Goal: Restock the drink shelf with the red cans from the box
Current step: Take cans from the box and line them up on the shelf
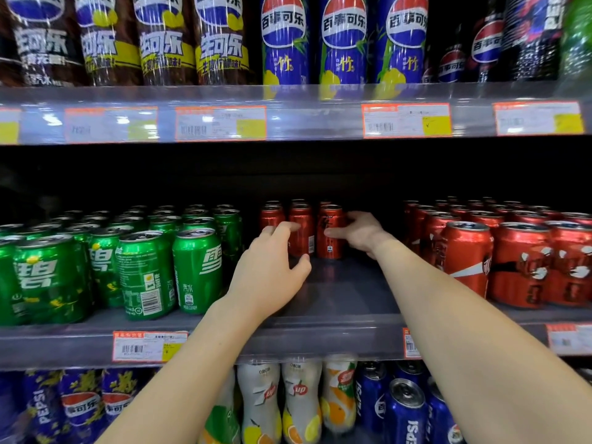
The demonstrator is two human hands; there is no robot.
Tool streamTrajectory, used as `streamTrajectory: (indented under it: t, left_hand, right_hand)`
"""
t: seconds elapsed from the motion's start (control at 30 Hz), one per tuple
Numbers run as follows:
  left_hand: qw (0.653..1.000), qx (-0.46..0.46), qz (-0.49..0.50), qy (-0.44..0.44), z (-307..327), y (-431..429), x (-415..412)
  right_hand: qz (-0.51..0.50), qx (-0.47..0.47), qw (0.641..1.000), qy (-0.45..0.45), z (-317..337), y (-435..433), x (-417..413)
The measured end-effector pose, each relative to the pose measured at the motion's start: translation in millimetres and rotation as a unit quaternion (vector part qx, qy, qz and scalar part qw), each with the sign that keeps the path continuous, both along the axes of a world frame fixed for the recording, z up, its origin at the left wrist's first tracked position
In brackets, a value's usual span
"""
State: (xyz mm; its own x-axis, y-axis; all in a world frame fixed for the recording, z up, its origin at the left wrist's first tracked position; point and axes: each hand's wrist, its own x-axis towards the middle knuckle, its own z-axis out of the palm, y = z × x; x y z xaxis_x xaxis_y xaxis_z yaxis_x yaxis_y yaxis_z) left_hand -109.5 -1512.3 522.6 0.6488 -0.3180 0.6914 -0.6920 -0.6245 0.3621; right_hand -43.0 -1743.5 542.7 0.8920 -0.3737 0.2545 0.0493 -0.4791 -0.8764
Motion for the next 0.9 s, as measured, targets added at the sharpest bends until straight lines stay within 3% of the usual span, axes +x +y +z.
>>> streamTrajectory:
  t: [0.9]
  left_hand:
    - [0.999,0.016,-0.024,-0.033,-3,7,5]
  right_hand:
    - [-0.021,-0.018,1.0,-0.003,-10,-6,27]
